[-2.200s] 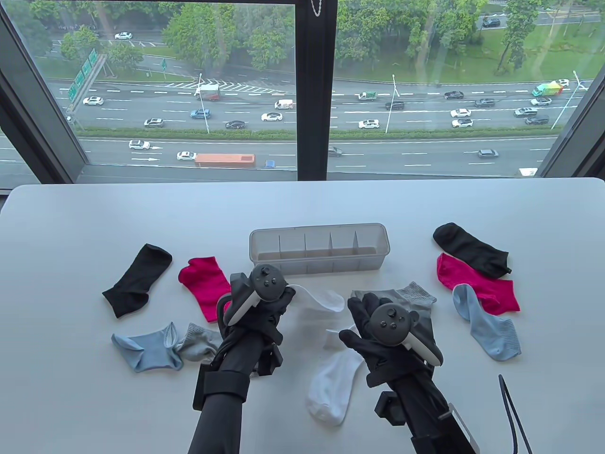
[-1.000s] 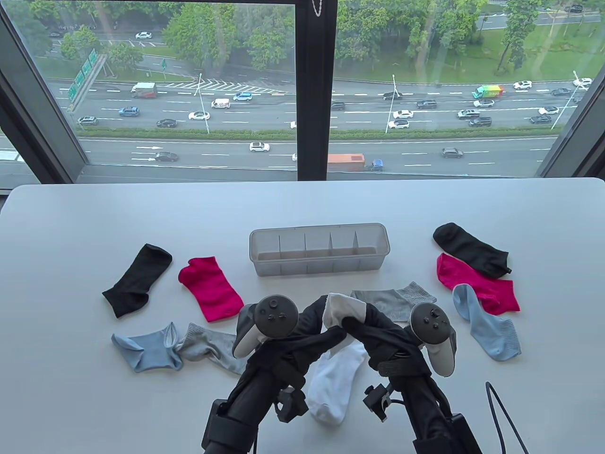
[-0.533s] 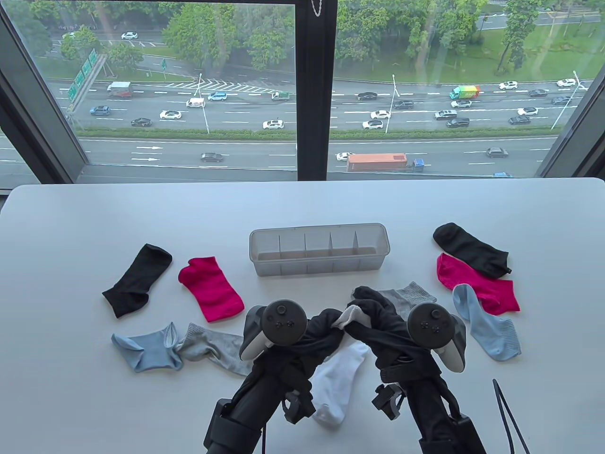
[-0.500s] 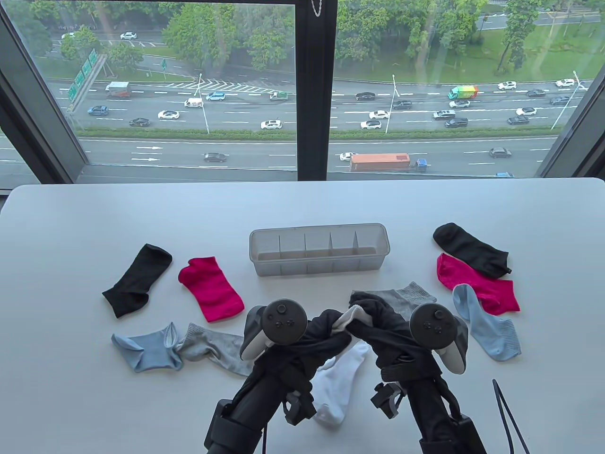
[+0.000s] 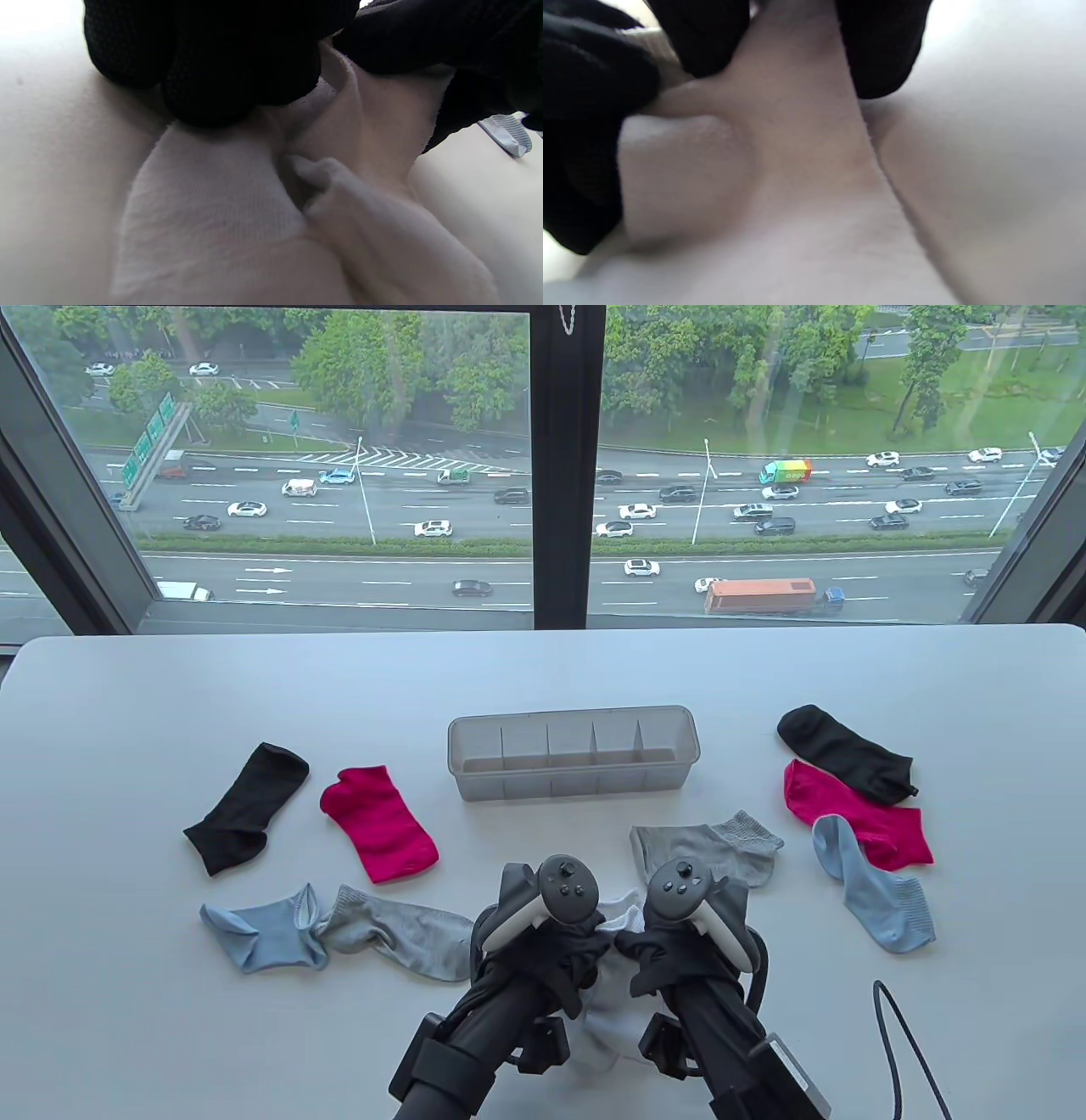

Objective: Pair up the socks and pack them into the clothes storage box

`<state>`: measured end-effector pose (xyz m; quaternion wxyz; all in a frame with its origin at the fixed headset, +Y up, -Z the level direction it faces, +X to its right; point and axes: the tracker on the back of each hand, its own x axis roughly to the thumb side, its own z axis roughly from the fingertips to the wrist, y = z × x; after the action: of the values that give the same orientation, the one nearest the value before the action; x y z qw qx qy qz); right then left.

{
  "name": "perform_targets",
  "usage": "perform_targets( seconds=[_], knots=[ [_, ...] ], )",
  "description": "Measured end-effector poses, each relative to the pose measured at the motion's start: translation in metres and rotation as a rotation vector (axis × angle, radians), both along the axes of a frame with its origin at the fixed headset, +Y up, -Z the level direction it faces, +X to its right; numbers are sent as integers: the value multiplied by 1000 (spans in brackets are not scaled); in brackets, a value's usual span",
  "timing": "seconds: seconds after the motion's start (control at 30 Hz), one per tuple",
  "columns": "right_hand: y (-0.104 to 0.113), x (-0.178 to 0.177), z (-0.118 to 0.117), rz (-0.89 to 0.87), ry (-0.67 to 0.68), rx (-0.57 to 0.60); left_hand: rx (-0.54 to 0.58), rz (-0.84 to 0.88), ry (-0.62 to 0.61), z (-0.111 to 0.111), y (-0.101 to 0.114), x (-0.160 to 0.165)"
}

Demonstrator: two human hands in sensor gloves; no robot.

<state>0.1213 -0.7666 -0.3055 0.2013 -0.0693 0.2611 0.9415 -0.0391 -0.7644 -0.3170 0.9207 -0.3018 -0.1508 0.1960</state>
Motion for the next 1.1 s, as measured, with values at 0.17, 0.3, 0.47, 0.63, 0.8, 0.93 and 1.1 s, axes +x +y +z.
perform_targets(
  seconds=[0.17, 0.3, 0.47, 0.63, 0.8, 0.93, 1.1],
  knots=[
    [-3, -2, 1, 23, 10, 35, -5, -14, -2, 1, 1, 0],
    [-4, -2, 0, 14, 40, 21, 71, -162, 38, 1, 19, -13],
    [7, 4, 2, -82, 75, 103, 93, -12, 49, -3, 39, -38],
    [24, -5, 5, -206, 187, 286, -122, 197, 60, -8, 25, -37],
    [37, 6, 5, -300, 107, 405, 48, 329, 221, -10, 36, -47],
    [57, 20, 4, -401, 136, 462, 177, 367, 300, -9, 42, -59],
    [63, 14, 4, -771, 397, 175, 146, 572, 174, -9, 48, -59]
  ],
)
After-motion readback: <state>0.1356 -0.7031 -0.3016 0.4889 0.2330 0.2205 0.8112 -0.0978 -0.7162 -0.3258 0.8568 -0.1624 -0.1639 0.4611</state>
